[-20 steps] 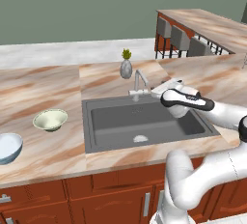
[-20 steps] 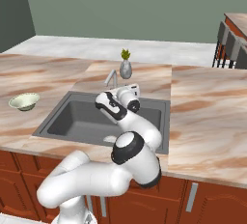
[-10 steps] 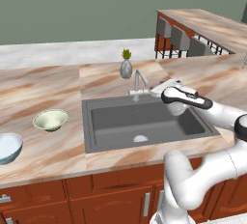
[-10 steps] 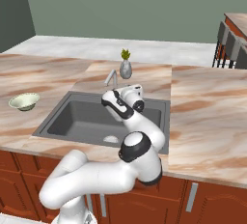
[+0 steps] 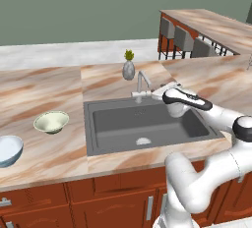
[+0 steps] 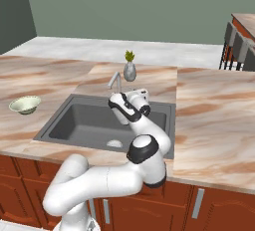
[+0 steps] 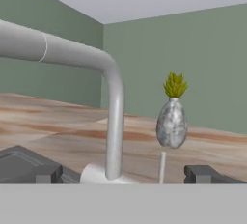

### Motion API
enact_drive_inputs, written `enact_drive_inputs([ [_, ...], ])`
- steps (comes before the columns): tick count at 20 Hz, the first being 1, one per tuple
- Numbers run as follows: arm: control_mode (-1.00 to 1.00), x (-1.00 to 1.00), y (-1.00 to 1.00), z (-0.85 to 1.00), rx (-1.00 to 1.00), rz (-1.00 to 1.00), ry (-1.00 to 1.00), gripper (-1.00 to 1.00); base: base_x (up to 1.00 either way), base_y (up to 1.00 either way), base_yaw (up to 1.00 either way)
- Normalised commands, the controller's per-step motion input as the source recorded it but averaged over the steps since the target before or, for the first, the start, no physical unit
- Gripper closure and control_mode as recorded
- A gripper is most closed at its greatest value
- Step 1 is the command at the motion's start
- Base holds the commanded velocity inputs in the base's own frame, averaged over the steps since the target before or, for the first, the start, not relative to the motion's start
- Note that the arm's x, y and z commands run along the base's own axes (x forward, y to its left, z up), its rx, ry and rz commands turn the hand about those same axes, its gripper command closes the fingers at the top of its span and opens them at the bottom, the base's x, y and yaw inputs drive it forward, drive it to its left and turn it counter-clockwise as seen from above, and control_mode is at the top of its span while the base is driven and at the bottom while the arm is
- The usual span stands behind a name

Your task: Rinse each bowl for a few seconds and place them down in the sink or on the counter.

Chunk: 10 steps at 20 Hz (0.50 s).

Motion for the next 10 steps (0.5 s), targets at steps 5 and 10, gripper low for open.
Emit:
enact_drive_inputs([
  [5,-1.00,0.39,0.00,-0.17,0.00,0.00,0.00,-1.00,0.00,0.00,0.00],
  [10,-1.00,0.41,0.00,-0.08,0.00,0.00,0.00,-1.00,0.00,0.00,0.00],
])
